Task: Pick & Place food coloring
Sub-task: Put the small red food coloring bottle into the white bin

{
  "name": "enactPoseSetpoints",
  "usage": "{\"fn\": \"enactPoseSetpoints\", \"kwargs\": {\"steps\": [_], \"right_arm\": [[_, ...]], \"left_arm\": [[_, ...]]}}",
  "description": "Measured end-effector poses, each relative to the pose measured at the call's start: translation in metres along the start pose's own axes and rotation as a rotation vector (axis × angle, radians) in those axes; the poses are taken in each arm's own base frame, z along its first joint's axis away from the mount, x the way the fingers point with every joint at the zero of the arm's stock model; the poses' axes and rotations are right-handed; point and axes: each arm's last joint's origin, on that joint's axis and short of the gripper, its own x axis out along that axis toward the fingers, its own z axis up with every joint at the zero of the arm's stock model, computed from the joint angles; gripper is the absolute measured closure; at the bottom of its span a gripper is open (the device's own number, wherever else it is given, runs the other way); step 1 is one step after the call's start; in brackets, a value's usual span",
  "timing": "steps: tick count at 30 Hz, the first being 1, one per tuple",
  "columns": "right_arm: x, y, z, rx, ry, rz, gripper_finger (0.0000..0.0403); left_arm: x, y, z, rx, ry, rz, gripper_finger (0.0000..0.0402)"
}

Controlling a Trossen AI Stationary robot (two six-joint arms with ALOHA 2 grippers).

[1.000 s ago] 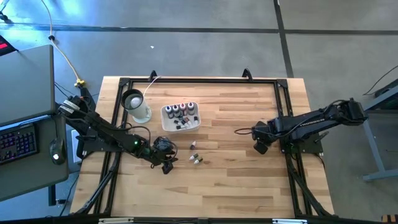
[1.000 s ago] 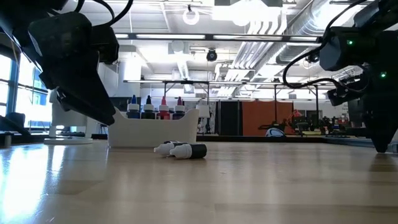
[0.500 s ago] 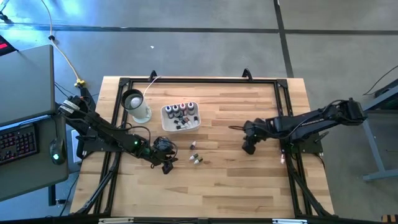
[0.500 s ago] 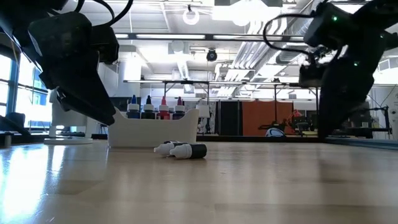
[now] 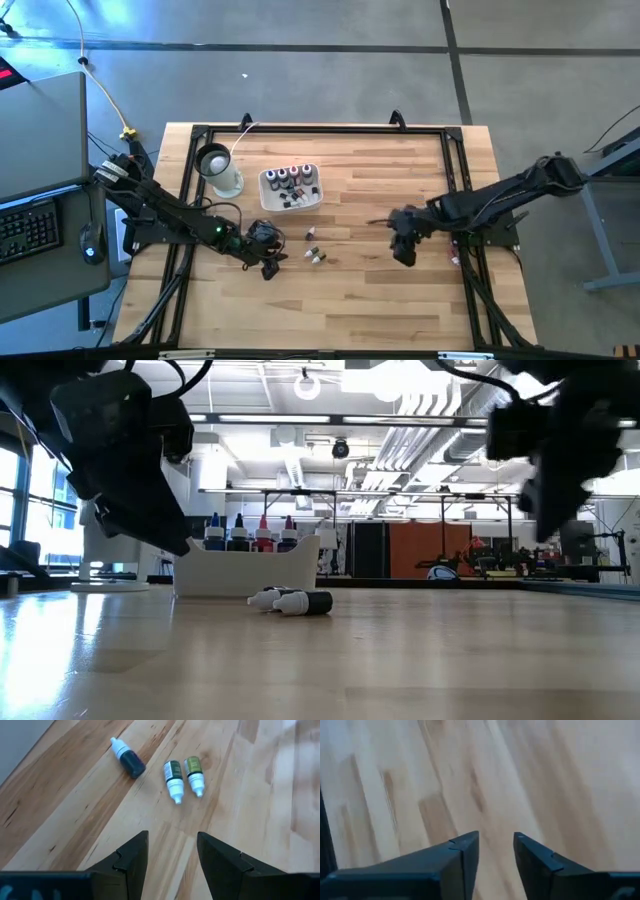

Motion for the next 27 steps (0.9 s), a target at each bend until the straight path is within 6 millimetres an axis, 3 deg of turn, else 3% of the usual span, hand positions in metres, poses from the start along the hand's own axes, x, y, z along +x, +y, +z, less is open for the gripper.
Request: {"fn": "enactPoseSetpoints", "kwargs": {"steps": [11, 18, 27], "right_arm": [[-0.004, 0.014, -0.051, 0.425, 0.339, -0.146, 0.027], [-0.016, 0.0, -0.075, 0.463, 0.467, -0.433, 0.027], [-0.005, 0.005, -0.083, 0.423, 0.477, -0.523, 0.027]], "left_arm": [[0.0, -0.001, 0.001, 0.004, -0.013, -0.009, 0.0234], [0.0, -0.001, 0.001, -0.004, -0.015, -0.008, 0.0234], [0.0, -0.002, 0.002, -0.009, -0.018, -0.013, 0.0234]]}}
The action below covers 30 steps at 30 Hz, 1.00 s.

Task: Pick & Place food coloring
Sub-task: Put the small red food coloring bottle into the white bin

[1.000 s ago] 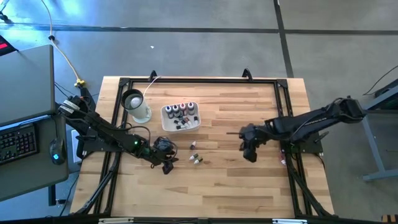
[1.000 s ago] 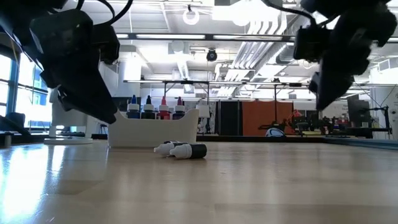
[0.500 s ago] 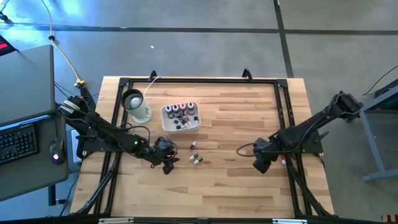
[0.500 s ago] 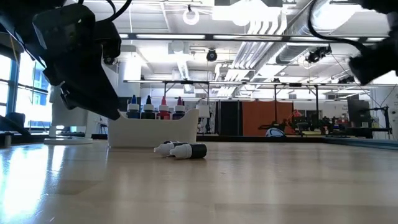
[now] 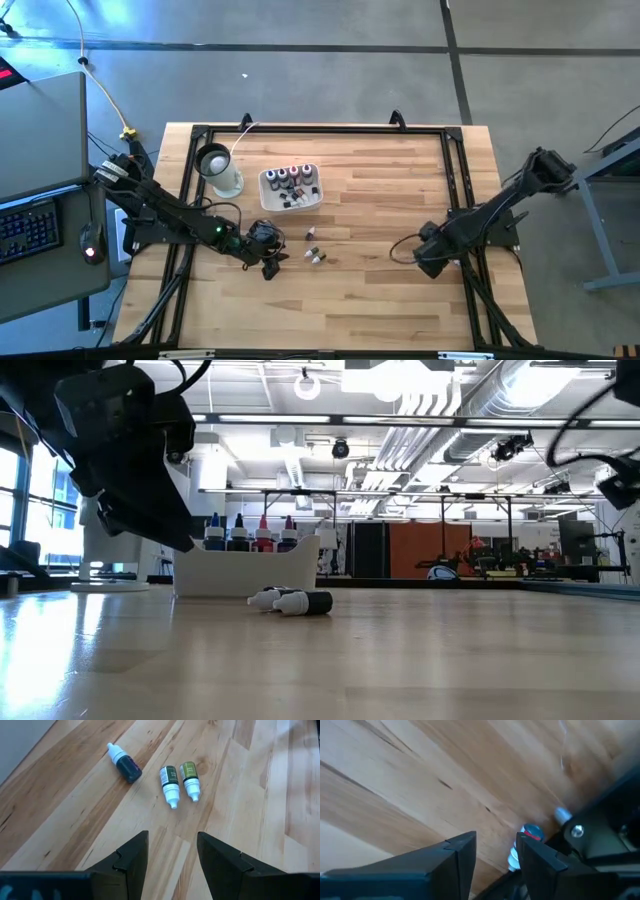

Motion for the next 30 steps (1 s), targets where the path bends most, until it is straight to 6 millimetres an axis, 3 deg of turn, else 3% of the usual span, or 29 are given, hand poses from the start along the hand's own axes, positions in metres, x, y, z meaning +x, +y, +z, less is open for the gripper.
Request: {"fn": "enactPoseSetpoints", "kwargs": {"steps": [10, 17, 30], "right_arm": [[0.03, 0.013, -0.009, -0.03, 0.054, -0.227, 0.027], [0.029, 0.014, -0.011, 0.019, 0.086, -0.231, 0.0271], [0.03, 0.015, -0.022, 0.253, 0.128, -0.246, 0.0319]], "left_arm": [[0.0, 0.0, 0.0, 0.0, 0.0, 0.0, 0.0234], [0.0, 0.0, 0.0, 0.0, 0.0, -0.001, 0.0234], [0.0, 0.0, 0.0, 0.008, -0.016, 0.014, 0.0234]]}}
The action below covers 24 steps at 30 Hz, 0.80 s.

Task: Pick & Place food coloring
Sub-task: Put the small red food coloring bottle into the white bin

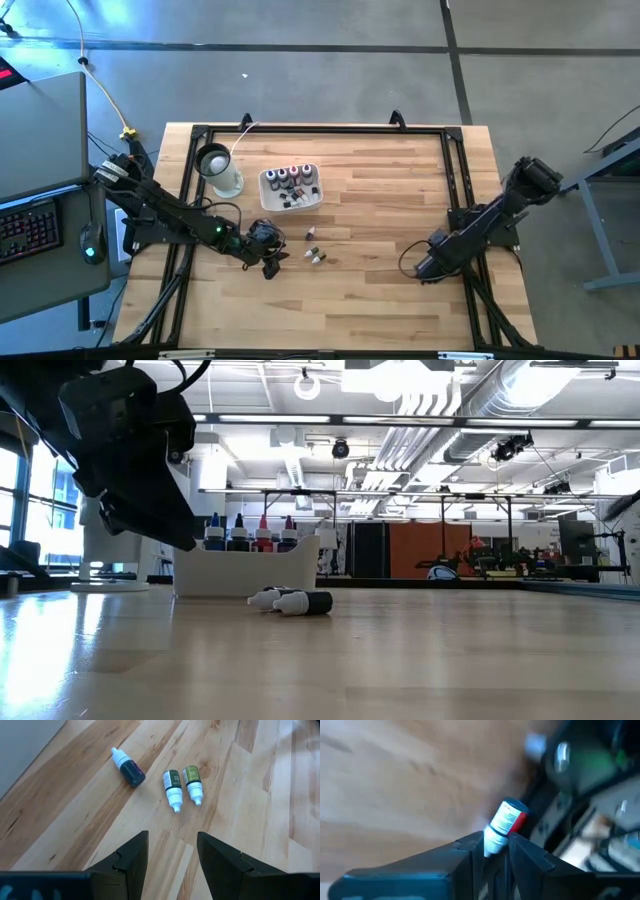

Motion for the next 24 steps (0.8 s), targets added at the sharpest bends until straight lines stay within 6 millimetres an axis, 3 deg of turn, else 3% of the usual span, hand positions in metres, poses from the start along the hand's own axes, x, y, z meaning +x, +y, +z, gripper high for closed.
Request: {"fn": "enactPoseSetpoints", "kwargs": {"steps": [9, 24], "right_arm": [[0.003, 0.001, -0.01, 0.063, 0.044, 0.004, 0.0318], [0.021, 0.007, -0.004, 0.064, -0.032, 0.021, 0.0317]], "left_arm": [[0.0, 0.0, 0.0, 0.021, 0.001, 0.006, 0.0234], [0.0, 0.0, 0.0, 0.047, 0.008, 0.001, 0.0234]]}}
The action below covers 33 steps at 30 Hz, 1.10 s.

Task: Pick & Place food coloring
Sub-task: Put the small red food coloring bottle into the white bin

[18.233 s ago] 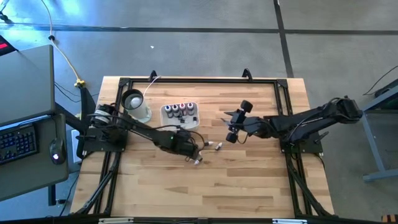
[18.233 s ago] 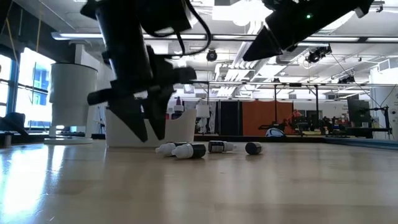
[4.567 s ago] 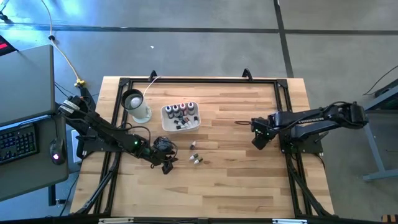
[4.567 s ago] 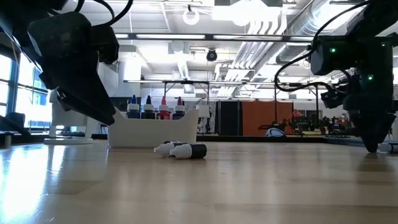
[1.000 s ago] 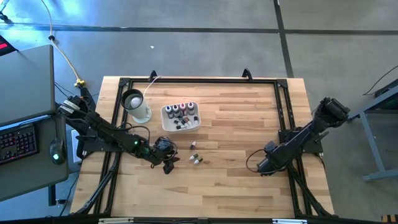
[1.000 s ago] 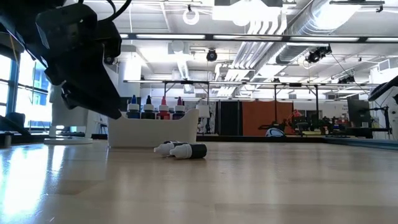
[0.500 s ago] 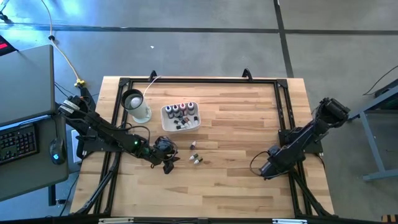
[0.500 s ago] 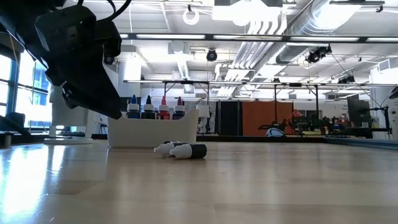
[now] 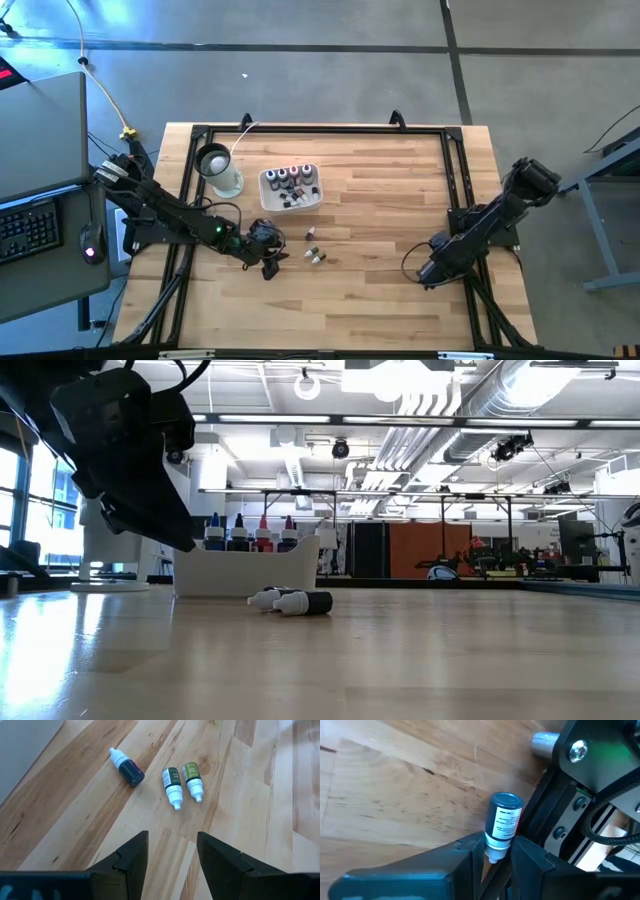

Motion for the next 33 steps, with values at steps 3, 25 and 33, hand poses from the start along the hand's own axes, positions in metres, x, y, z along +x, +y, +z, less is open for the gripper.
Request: {"fn": "enactPoseSetpoints", "kwargs": {"steps": [3, 25, 33], "right_arm": [[-0.002, 0.002, -0.001, -0.007, 0.0, 0.004, 0.0318], [-0.084, 0.074, 0.012, -0.338, -0.672, 0.606, 0.0336], [-0.15, 0.1, 0.1, -0.479, -1.275, 0.725, 0.0339]], "left_arm": [[0.0, 0.0, 0.0, 0.0, 0.004, -0.004, 0.0234], [0.0, -0.001, -0.001, -0.001, 0.024, -0.025, 0.0234], [0.0, -0.001, 0.0, -0.002, 0.015, -0.025, 0.0234]]}}
